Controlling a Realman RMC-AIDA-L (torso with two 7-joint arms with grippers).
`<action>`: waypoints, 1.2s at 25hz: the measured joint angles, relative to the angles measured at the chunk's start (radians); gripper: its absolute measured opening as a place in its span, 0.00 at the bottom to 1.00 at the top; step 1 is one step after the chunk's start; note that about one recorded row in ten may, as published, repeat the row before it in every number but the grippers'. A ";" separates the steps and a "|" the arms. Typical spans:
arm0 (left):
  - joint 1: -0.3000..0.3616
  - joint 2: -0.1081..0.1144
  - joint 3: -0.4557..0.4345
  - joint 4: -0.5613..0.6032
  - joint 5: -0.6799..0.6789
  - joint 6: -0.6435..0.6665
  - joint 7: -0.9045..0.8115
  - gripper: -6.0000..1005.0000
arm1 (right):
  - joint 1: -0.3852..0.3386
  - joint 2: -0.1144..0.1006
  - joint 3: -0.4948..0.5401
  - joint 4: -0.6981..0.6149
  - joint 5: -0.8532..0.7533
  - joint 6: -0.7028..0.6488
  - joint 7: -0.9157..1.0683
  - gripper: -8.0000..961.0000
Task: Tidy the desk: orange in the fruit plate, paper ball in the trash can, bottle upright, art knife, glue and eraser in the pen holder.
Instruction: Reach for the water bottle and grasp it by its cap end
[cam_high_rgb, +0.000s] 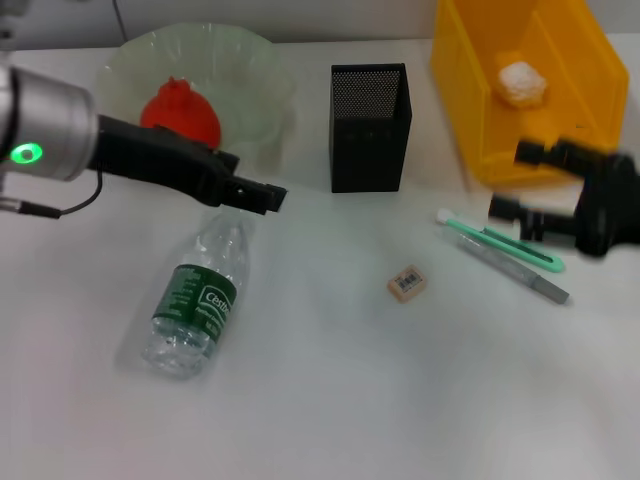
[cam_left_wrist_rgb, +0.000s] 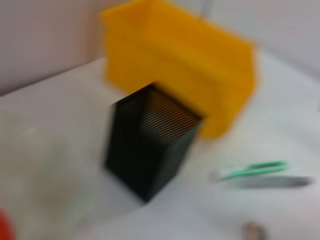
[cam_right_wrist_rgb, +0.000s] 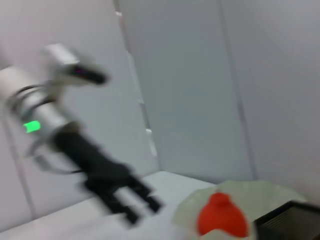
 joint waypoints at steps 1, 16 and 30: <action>-0.014 -0.001 0.035 0.007 0.066 -0.030 -0.069 0.78 | -0.002 -0.002 0.006 0.053 0.000 -0.022 -0.071 0.89; -0.140 -0.007 0.300 -0.213 0.422 -0.282 -0.388 0.78 | 0.000 0.001 0.013 0.306 -0.064 -0.059 -0.475 0.89; -0.174 -0.007 0.362 -0.317 0.418 -0.390 -0.399 0.77 | 0.019 0.003 0.013 0.328 -0.059 0.011 -0.501 0.89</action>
